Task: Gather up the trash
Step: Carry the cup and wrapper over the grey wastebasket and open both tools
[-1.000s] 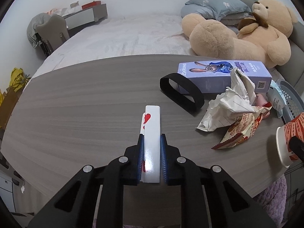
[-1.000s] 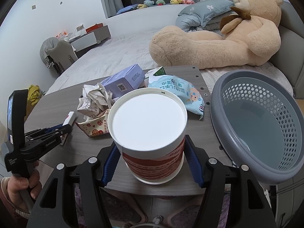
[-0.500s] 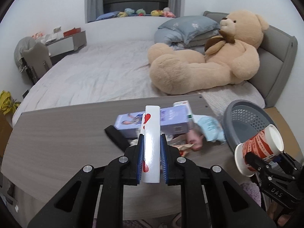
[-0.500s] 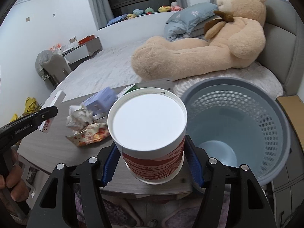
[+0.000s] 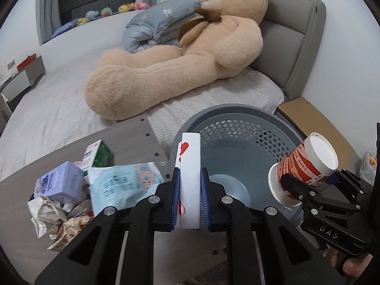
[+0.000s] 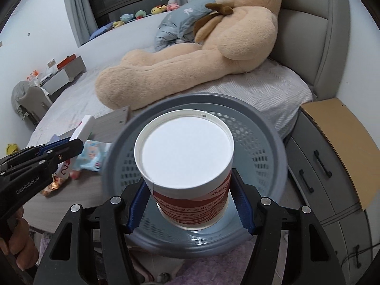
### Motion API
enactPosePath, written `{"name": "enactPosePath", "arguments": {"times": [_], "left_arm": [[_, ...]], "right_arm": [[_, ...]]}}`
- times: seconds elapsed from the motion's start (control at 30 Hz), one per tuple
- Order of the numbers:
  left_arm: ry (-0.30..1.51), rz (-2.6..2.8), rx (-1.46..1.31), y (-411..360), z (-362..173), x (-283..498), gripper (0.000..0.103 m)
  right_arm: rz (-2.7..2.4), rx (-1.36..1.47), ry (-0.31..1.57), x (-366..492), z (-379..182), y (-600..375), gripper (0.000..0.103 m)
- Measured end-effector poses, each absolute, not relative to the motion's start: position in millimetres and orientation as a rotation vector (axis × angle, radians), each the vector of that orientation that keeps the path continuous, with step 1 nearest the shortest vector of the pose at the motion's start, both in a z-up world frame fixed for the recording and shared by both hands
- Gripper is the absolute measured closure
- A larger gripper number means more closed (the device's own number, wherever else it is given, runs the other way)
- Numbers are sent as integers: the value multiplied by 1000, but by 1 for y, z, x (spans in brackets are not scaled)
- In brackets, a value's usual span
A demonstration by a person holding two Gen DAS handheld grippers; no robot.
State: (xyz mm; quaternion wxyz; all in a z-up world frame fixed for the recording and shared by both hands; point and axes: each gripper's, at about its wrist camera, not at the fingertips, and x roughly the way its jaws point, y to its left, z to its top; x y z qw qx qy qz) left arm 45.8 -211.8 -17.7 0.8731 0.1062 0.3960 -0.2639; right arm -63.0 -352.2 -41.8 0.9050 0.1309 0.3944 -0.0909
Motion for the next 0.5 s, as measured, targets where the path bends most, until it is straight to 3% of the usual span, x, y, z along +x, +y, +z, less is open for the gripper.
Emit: {"name": "enactPosePath", "arguments": {"times": [0.27,0.33,0.43,0.5], "left_arm": [[871,-579,265,-246,-33,47,85],[877,-570,274,-249,-34,48,80],[872,-553,284,-252,-34,49,66],[863,-537,284,-251,-33,49,33]], "right_arm": [[-196,301,841,-64,-57,-382,40],[-196,306,844,-62,-58,-385,40],[-195,315,844,-59,-60,-390,37],[-200,319,835,-60,-59,-392,30]]}}
